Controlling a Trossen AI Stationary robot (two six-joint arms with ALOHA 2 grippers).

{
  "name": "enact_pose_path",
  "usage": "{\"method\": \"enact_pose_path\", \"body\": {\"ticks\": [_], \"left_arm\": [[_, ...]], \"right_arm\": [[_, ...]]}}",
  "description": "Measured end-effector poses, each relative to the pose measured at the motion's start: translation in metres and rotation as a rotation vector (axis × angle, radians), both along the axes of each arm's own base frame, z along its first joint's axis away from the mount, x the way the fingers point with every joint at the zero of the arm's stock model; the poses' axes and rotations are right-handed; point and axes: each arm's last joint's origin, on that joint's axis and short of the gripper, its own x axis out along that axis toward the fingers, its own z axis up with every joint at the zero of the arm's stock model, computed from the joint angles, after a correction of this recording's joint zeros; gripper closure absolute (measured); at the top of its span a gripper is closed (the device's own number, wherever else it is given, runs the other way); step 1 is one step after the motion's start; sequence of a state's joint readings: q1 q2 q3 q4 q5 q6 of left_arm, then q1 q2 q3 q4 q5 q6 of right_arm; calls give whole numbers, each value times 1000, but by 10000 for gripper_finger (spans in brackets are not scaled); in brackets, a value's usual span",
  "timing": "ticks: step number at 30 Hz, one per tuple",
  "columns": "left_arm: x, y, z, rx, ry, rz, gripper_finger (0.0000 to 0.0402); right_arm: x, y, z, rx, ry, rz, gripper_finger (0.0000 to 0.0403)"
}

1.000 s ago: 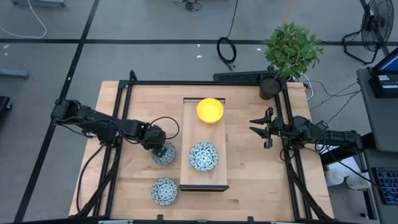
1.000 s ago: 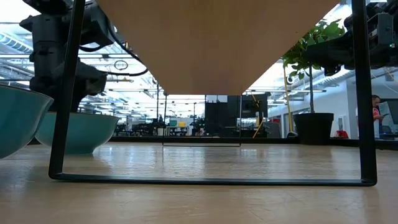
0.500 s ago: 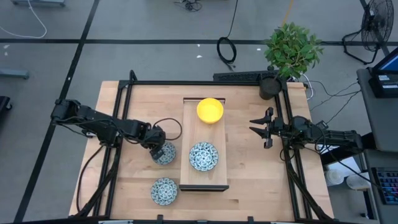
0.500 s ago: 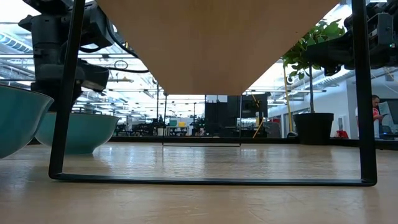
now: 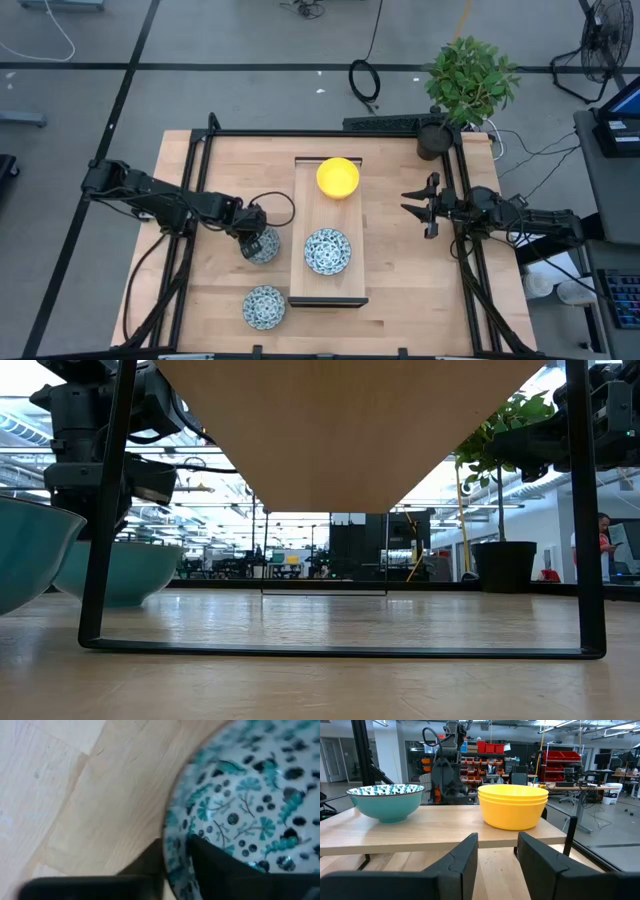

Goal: Pick & Place Mini bowls
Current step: Stack the bottom blue patterned bowl on top of the blue patterned bowl on the shelf

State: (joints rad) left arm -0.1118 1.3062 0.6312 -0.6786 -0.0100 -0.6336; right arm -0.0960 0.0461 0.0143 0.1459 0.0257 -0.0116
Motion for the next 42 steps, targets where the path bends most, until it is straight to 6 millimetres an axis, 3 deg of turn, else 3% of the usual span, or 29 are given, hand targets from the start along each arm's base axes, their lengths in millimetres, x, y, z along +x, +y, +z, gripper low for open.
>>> {"method": "enact_pose_path", "body": {"ticks": [3,7,10,17,23,26,29,34,42], "left_arm": [[2,-1,3,-21,-21,-1,381],[5,-1,12,-22,-30,2,381],[8,-2,33,-5,-52,-39,390],[7,1,105,68,-73,-44,389],[10,1,178,90,-257,-37,390],[20,-2,213,58,-406,-80,390],[36,-7,234,29,-462,-155,390],[78,-17,246,8,-459,-279,390],[153,-31,224,-51,-385,-480,390]], "right_arm": [[0,0,0,0,0,0,277],[0,0,0,0,0,0,277],[0,0,0,0,0,0,277],[0,0,0,0,0,0,277],[0,0,0,0,0,0,277],[0,0,0,0,0,0,277],[0,0,0,0,0,0,277],[0,0,0,0,0,0,277],[0,0,0,0,0,0,277]]}}
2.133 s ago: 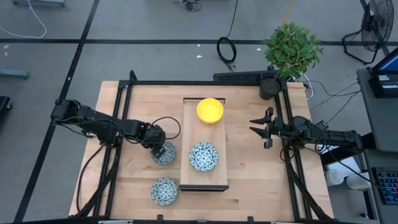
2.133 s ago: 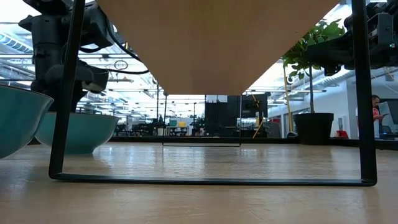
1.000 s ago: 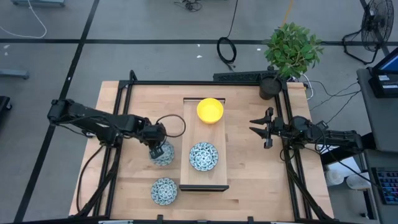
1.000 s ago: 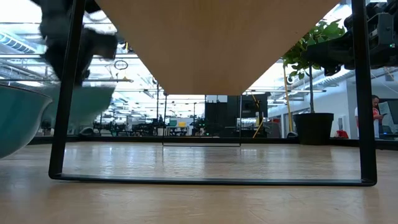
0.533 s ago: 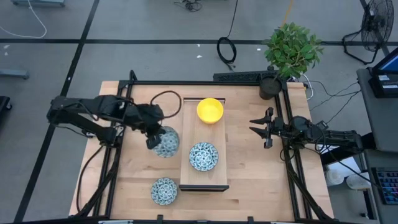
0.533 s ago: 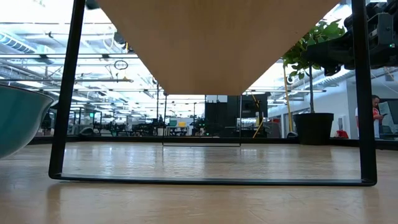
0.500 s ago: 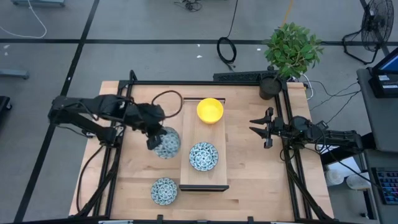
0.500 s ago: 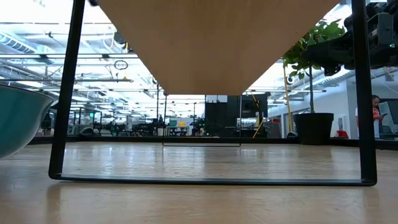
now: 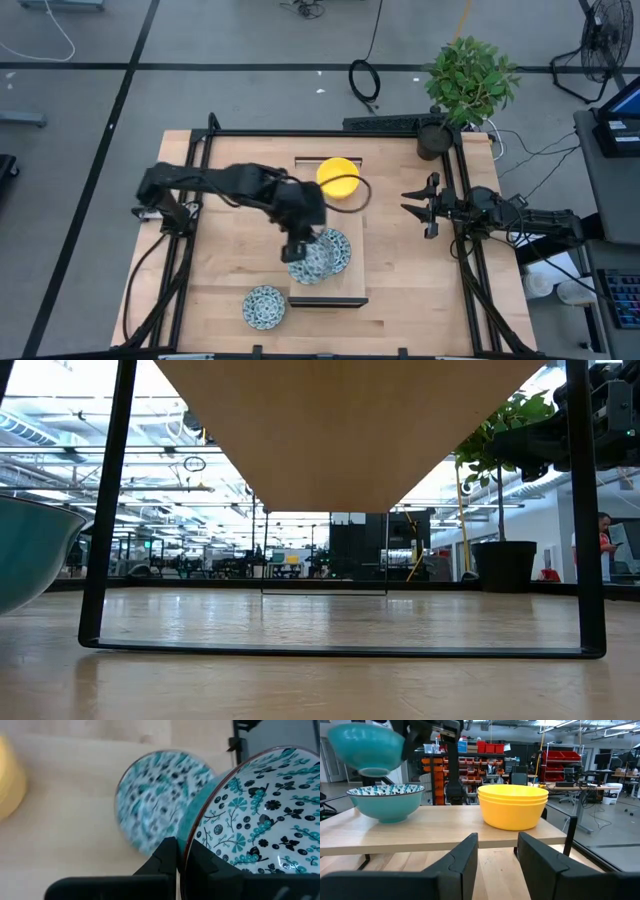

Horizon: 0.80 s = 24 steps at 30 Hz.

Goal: Pick & Place Mini bowls
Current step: Stack the bottom blue patterned bowl on top of the blue patterned bowl on the shelf

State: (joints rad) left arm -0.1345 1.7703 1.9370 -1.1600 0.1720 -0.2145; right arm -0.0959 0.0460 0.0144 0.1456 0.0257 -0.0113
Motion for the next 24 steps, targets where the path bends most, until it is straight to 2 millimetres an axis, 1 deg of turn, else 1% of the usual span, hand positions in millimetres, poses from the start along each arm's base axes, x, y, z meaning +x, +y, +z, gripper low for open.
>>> {"method": "enact_pose_path", "body": {"ticks": [3,5,10,19,24], "left_arm": [[18,-3,-9,7,8,-44,390],[26,-4,-15,18,16,-58,390],[37,3,-27,61,40,-34,390],[43,19,-31,85,39,21,386],[43,24,-31,77,46,49,354]], "right_arm": [[0,0,0,0,0,0,277],[0,0,0,0,0,0,277],[0,0,0,0,0,0,277],[0,0,0,0,0,0,277],[0,0,0,0,-1,0,277]]}}
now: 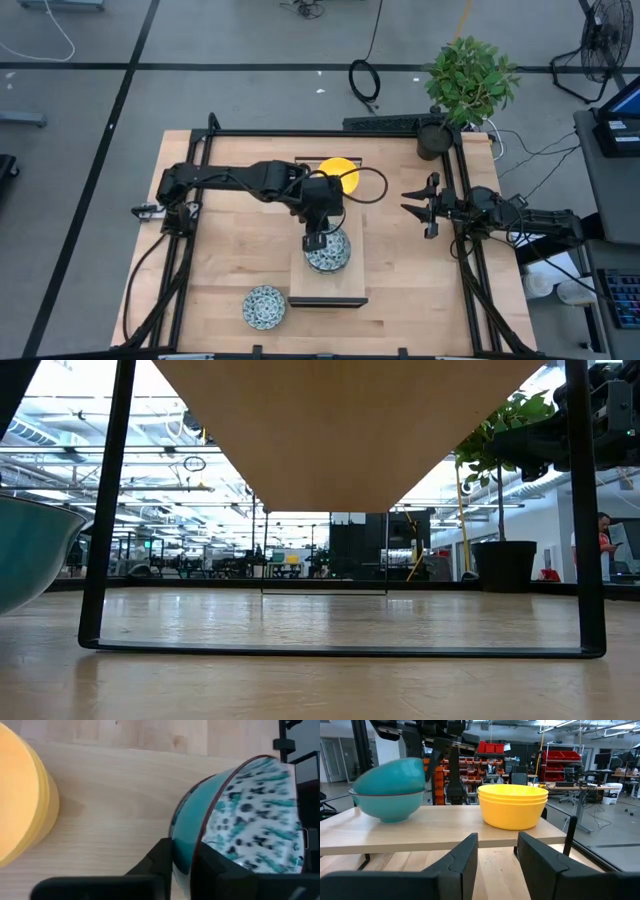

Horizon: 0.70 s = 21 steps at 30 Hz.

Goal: Pick & Place Mini bowls
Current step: Stack the bottom blue patterned bowl on top of the blue patterned bowl on the shelf, then stack the blue patterned bowl on top of the blue patterned bowl on the shelf

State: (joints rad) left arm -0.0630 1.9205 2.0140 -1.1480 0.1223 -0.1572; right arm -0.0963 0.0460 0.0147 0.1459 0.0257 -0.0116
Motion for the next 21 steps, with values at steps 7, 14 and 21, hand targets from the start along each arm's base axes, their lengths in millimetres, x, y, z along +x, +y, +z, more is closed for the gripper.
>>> {"method": "enact_pose_path", "body": {"ticks": [7,14,21], "left_arm": [[0,0,0,0,-2,-1,303],[0,0,5,-10,-37,-4,237],[-27,2,35,-1,-85,-22,177]], "right_arm": [[0,0,0,0,0,0,277],[0,0,0,0,0,0,277],[0,0,0,0,1,0,277]]}}
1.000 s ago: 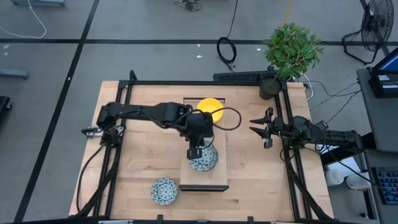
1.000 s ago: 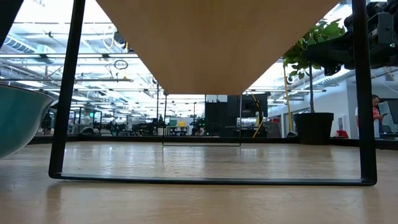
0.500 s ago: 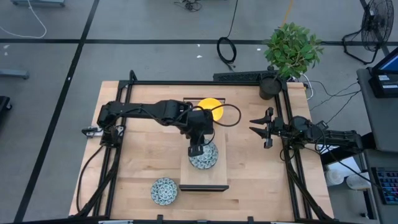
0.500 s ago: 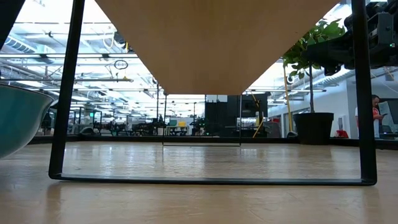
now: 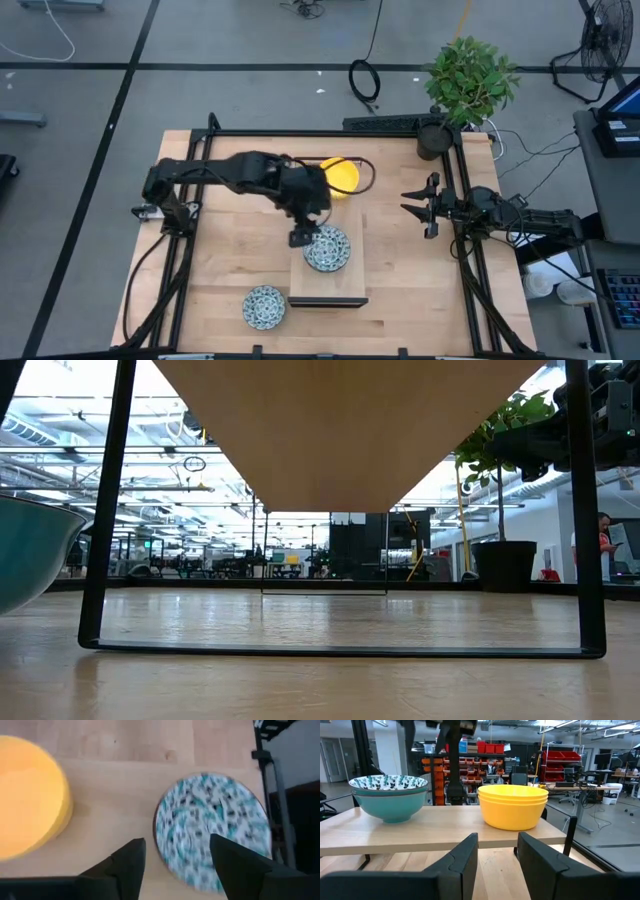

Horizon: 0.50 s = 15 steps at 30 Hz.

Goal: Pick & Place Mini bowls
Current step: Stack the blue patterned bowl on top of the blue patterned bowl on the shelf

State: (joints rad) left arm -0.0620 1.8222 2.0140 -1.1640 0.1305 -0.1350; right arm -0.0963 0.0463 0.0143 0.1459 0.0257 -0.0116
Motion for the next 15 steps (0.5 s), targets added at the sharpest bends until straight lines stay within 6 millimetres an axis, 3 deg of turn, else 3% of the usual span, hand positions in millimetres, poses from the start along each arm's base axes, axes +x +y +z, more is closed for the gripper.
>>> {"method": "enact_pose_path", "body": {"ticks": [3,8,13,15], "left_arm": [[-22,2,17,36,-6,-1,165],[-64,2,37,74,68,168,162],[-96,-12,40,123,210,235,170],[-97,-20,38,130,200,234,175]], "right_arm": [[0,0,0,0,0,0,277],[0,0,0,0,0,0,277],[0,0,0,0,0,0,277],[0,0,0,0,0,0,277]]}}
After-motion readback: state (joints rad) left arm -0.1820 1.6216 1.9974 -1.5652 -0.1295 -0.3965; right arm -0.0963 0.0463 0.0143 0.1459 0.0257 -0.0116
